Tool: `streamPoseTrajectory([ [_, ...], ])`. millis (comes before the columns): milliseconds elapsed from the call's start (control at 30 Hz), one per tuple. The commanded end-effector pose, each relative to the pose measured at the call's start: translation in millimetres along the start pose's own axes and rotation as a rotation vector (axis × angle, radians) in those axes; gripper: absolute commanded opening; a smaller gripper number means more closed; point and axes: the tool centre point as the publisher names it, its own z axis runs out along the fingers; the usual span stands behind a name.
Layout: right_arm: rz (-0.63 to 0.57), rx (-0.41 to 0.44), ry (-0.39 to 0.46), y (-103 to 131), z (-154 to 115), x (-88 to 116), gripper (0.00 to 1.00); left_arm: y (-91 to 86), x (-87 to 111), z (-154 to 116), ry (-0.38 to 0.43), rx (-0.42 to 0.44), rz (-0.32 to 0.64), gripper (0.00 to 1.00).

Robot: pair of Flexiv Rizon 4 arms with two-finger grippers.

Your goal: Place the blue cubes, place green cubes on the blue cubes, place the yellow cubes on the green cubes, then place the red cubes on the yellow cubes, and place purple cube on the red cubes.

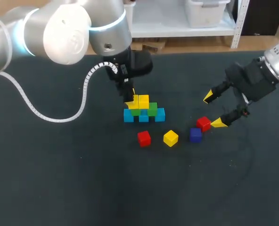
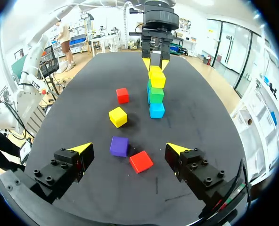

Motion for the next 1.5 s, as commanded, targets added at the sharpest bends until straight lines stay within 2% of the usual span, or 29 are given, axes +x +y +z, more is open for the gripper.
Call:
streamPoseTrajectory([
  [33, -0.001, -0.001, -0.002, -0.8, 0.6, 0.3, 1.0, 2.7, 0.2, 0.4, 0.0, 0.007, 0.003, 0.0],
  [200, -0.001, -0.001, -0.002, -0.8, 0.6, 0.3, 1.0, 3.7, 0.4, 0.7, 0.002, 0.008, 0.001, 0.0],
  [233, -0.001, -0.001, -0.002, -0.8, 0.6, 0.3, 1.0, 4.0, 0.9, 0.8, 0.002, 0.008, 0.0, 0.05],
  [400, -0.001, -0.001, -0.002, -0.8, 0.6, 0.3, 1.0, 3.8, 2.4, 1.3, 0.003, 0.01, -0.004, 0.13],
  [433, -0.001, -0.001, -0.002, -0.8, 0.6, 0.3, 1.0, 3.6, 2.6, 1.4, 0.004, 0.012, -0.006, 0.21],
  [500, -0.001, -0.001, -0.002, -0.8, 0.6, 0.3, 1.0, 3.4, 2.7, 1.6, 0.004, 0.014, -0.008, 0.29],
  [567, -0.001, -0.001, -0.002, -0.8, 0.6, 0.3, 1.0, 3.3, 2.7, 1.7, 0.004, 0.015, -0.009, 0.32],
  [1100, -0.001, -0.001, -0.002, -0.8, 0.6, 0.3, 1.0, 4.8, 0.5, 2.1, 0.0, 0.015, -0.004, 0.33],
  [1500, -0.001, -0.001, -0.002, -0.8, 0.6, 0.3, 1.0, 4.2, 0.6, 2.4, 0.002, 0.019, -0.007, 0.46],
])
